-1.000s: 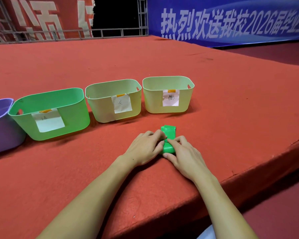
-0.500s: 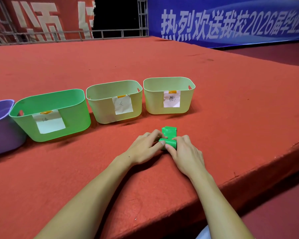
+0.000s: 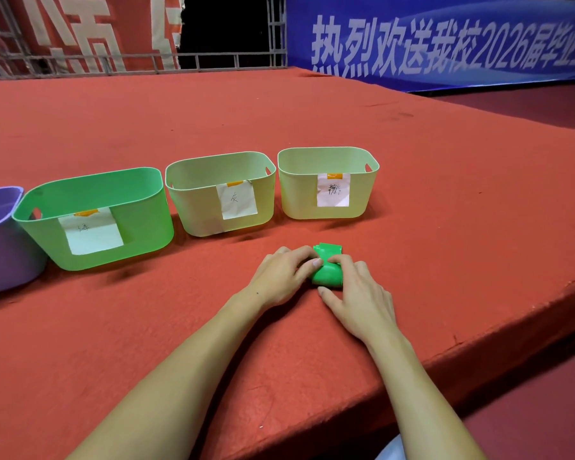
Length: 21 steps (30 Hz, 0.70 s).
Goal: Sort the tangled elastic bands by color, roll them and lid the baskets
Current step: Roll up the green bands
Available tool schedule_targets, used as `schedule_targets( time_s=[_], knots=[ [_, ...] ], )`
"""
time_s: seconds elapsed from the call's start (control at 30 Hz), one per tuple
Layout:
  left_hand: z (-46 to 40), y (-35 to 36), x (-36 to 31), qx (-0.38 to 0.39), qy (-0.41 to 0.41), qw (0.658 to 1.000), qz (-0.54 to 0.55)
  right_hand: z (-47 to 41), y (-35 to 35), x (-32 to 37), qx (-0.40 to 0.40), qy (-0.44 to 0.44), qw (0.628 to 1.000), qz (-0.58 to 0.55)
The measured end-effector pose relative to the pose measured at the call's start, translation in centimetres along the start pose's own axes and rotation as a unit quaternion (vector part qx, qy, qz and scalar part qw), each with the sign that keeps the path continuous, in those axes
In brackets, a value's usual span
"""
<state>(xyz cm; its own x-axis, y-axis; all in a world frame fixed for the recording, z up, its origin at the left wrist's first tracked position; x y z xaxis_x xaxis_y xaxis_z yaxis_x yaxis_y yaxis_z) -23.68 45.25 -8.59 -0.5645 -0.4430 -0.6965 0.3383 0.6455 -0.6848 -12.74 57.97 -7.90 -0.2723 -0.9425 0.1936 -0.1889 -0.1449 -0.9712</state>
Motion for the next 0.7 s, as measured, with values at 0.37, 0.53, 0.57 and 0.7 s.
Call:
schedule_targets(
  time_s=[0.37, 0.53, 0.57, 0.7],
  knots=[
    [0.2, -0.4, -0.5, -0.098, 0.011, 0.995, 0.016, -0.9, 0.4, 0.0, -0.006, -0.004, 1.0, -0.01],
    [0.3, 0.0, -0.5, -0.059, 0.016, 0.998, 0.024, -1.4, 0.9, -0.2, 0.02, 0.003, 1.0, -0.007],
    [0.2, 0.0, -0.5, -0.049, 0.016, 0.998, 0.021, -1.5, 1.0, -0.1, 0.025, 0.003, 1.0, -0.005],
    [-0.1, -0.1, -0.6, -0.008, 0.024, 1.0, -0.003, -1.7, 1.1, -0.1, 0.05, 0.013, 0.999, 0.004]
  ],
)
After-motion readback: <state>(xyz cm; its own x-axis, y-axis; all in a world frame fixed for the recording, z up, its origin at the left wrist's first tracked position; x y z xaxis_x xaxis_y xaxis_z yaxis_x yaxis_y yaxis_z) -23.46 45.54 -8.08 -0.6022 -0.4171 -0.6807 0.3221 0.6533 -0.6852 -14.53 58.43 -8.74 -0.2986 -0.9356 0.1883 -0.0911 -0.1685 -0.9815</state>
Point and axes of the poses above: each hand's wrist, its own z-axis away from the middle knuckle, its own y-axis out of the palm, x = y × z, the point moved 8 cm from there along -z, towards the middle knuckle, and after that the axes turned 13 degrees about z, right-handed, at the moved point
